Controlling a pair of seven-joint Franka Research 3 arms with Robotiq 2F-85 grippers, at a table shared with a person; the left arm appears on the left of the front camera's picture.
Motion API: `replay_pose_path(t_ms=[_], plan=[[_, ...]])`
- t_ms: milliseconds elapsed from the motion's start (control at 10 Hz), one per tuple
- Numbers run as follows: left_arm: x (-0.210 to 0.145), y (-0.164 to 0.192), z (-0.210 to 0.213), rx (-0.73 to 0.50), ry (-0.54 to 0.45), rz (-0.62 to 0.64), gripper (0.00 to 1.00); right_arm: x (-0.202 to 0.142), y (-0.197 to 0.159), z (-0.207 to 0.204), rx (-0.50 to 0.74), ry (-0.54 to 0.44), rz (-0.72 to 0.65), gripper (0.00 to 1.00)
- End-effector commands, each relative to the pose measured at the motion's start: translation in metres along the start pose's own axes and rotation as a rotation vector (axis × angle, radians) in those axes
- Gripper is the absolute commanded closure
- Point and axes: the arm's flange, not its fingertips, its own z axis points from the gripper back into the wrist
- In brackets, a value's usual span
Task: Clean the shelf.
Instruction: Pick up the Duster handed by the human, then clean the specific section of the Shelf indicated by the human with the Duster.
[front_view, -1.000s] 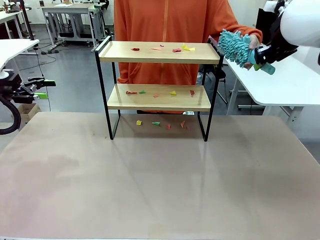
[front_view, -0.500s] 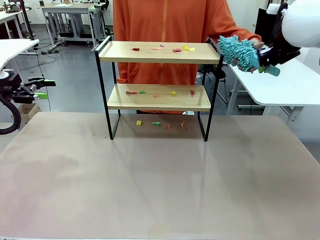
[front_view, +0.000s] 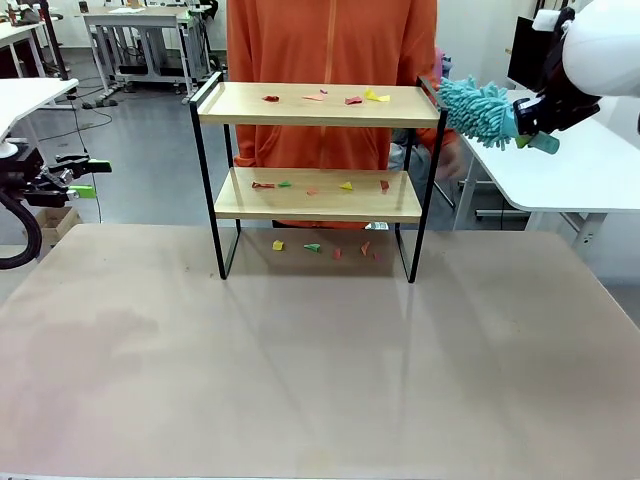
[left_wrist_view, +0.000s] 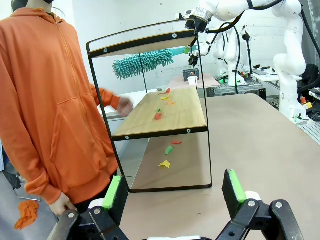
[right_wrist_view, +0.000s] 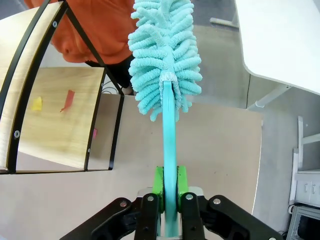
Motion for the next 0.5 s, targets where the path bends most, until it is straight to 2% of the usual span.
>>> replay_pose_path(t_ms=[0,400], plan=[[0.0029,-0.0018,-0.0024,-0.009,0.009,0.001,0.0,0.0015,-0.0005,0.0023,-0.002,-0.008,0.011,1.0],[0.0029,-0.0018,-0.0024,-0.009,0.009,0.001,0.0,0.0015,-0.0005,0.0023,-0.002,-0.008,0.011,1.0]])
